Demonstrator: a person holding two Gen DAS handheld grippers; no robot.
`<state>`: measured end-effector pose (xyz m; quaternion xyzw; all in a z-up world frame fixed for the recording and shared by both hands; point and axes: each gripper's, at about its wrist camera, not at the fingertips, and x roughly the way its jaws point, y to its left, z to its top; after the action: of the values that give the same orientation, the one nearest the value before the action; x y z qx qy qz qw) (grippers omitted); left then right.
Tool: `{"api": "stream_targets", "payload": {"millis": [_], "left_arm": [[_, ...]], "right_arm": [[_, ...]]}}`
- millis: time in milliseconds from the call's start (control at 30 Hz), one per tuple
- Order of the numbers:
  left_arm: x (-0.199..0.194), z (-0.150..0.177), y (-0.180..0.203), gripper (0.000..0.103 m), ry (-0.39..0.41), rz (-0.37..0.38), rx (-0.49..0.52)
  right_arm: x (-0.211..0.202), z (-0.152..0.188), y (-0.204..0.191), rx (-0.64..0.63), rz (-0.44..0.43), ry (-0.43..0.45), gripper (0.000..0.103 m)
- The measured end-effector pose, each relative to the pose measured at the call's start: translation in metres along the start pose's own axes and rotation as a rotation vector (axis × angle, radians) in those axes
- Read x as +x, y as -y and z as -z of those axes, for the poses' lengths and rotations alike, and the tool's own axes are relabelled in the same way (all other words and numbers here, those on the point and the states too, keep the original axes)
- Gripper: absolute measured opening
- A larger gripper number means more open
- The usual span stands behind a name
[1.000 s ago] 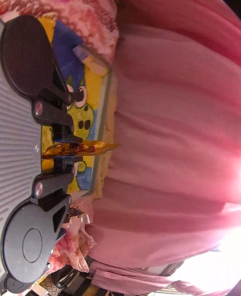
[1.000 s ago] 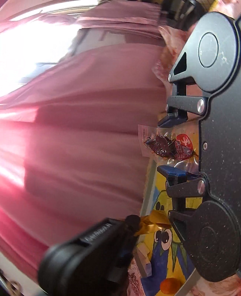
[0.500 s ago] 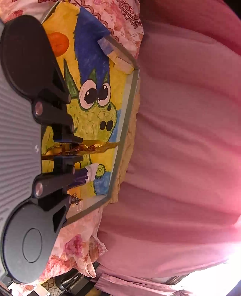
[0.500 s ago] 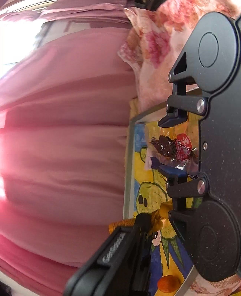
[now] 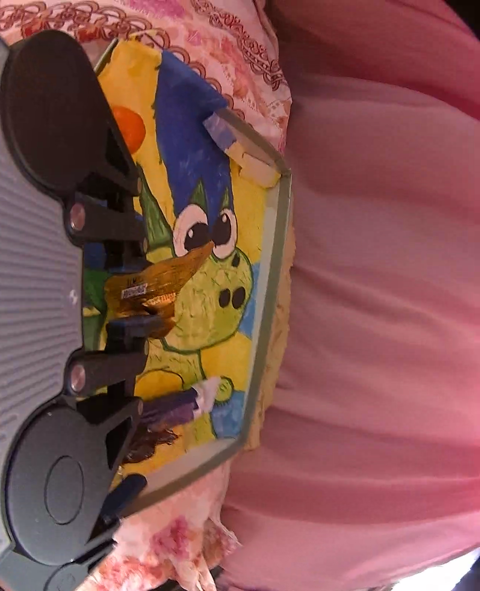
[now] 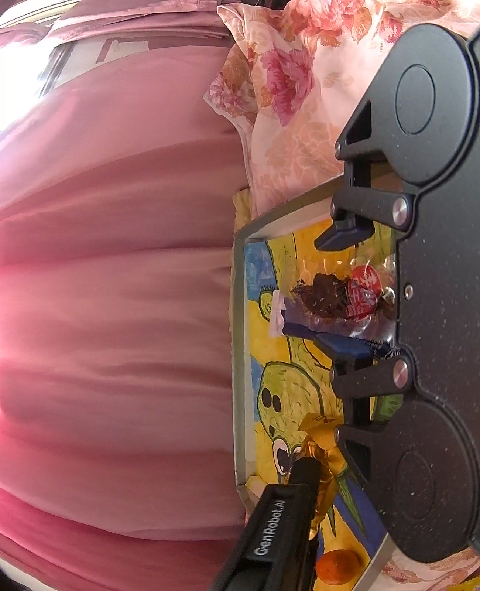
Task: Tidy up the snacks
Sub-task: 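Open both grippers to drop the pastry and candy into the tray, then move both grippers back over the remaining snacks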
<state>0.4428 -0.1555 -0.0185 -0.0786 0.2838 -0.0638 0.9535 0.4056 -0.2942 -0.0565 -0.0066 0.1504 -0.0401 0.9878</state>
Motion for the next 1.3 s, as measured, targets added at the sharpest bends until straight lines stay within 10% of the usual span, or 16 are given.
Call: {"api": "stream_targets", "payload": {"millis": [133, 367, 533, 1300], "left_arm": [[-0.007, 0.001, -0.002, 0.076, 0.016, -0.045, 0.001], [-0.035, -0.003, -0.016, 0.097, 0.073, -0.065, -0.032], [-0.067, -0.008, -0.026, 0.102, 0.130, -0.079, -0.051], [-0.236, 0.062, -0.072, 0.103, 0.246, -0.123, 0.019]], "right_arm": [[-0.003, -0.002, -0.001, 0.001, -0.002, -0.003, 0.069], [-0.026, -0.013, 0.005, 0.012, 0.013, 0.030, 0.088], [-0.062, -0.027, 0.014, 0.026, 0.025, 0.082, 0.102], [-0.277, -0.004, 0.009, 0.113, -0.006, 0.215, 0.102]]}}
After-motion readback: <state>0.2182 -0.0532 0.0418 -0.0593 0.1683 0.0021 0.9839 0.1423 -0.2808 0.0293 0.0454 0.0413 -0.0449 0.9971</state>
